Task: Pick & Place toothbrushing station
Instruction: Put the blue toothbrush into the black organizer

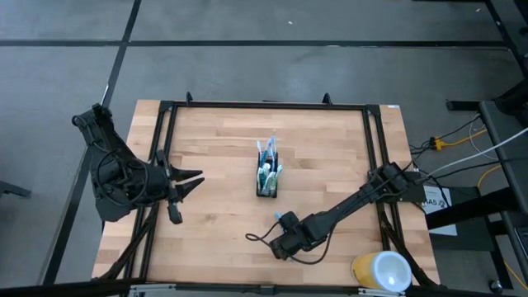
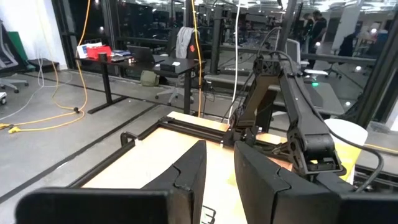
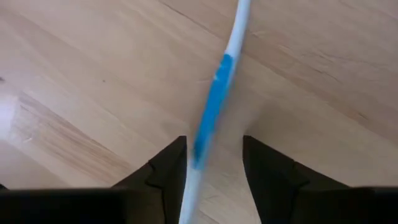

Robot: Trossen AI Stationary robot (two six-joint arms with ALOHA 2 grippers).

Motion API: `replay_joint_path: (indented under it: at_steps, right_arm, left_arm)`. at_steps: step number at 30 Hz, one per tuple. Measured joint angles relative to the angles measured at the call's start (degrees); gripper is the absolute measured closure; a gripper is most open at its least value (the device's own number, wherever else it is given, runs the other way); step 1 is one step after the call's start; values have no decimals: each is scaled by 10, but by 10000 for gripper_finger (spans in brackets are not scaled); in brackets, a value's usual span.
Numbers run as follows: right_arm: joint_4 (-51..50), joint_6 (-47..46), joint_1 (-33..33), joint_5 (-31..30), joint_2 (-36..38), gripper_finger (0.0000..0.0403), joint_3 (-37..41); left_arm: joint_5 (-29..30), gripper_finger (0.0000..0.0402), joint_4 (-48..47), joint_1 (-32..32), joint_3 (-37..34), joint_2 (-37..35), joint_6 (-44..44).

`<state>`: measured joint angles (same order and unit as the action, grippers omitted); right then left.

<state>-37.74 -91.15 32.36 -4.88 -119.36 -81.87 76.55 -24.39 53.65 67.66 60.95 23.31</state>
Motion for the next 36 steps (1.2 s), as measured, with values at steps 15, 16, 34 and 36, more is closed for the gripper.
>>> replay_joint_path:
  at_steps: [15,16,34,36]
  right_arm:
    - [-21,-14,3,26,-27,365,-5]
    - [-21,-14,3,24,-27,375,-5]
    - [-29,4,10,-31,10,400,-7]
    - [-16,16,10,-28,10,388,-8]
  left_arm:
    - [0,324,11,0,0,0,0]
    - [0,324,11,0,0,0,0]
    - [5,322,10,-9,0,0,-7]
    - [5,322,10,-9,0,0,-10]
